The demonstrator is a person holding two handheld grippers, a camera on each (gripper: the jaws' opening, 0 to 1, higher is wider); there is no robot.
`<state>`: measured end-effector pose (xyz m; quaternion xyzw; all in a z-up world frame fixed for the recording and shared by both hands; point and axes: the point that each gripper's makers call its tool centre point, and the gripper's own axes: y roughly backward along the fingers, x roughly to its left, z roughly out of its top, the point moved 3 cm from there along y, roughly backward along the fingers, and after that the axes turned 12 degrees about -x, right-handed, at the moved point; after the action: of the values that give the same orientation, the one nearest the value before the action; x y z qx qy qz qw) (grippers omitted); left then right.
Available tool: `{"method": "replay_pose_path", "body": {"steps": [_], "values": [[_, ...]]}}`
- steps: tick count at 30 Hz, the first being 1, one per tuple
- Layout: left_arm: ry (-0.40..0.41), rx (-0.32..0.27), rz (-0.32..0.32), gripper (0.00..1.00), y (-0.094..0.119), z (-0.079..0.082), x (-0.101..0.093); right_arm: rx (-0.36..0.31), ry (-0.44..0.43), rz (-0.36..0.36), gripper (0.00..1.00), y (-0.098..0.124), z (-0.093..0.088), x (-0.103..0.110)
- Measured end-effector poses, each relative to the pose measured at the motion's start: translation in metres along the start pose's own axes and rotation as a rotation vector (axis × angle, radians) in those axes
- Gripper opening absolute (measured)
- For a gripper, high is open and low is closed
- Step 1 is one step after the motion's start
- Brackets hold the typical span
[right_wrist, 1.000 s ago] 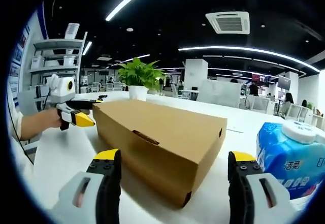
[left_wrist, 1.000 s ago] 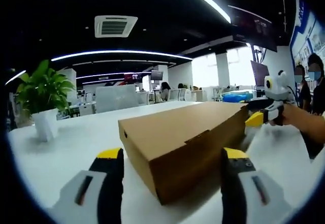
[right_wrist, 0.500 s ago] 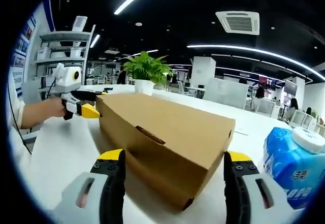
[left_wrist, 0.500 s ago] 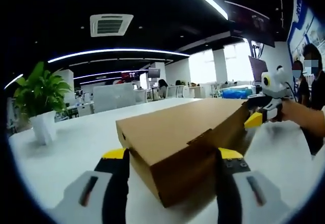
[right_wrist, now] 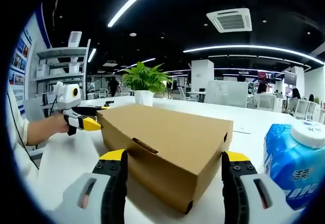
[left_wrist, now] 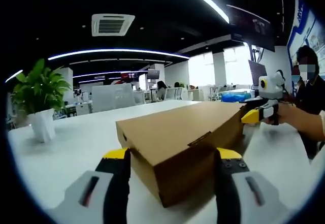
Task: Operate the shoe box by opening the lid, removing the specified soft item, and placing it in the target area until the item is outside and the box remains undamaged.
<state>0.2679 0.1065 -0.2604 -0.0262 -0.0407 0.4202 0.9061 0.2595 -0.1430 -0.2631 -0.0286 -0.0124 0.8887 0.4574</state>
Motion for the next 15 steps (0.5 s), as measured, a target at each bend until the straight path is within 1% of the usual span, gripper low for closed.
{"method": "replay_pose_path", "body": {"steps": [3, 7, 11, 15], "values": [[-0.004, 0.004, 0.003, 0.65, 0.001, 0.000, -0.002, -0.003, 0.005, -0.007, 0.77, 0.002, 0.000, 0.002], [-0.001, 0.010, -0.009, 0.65, 0.002, 0.000, -0.004, 0.001, 0.004, -0.015, 0.77, 0.006, 0.001, 0.004], [-0.003, 0.019, -0.020, 0.64, 0.004, 0.001, -0.011, 0.006, 0.006, -0.026, 0.77, 0.015, 0.001, 0.006], [-0.006, 0.023, -0.031, 0.64, 0.006, 0.001, -0.017, -0.006, 0.009, -0.036, 0.77, 0.023, 0.002, 0.007]]}}
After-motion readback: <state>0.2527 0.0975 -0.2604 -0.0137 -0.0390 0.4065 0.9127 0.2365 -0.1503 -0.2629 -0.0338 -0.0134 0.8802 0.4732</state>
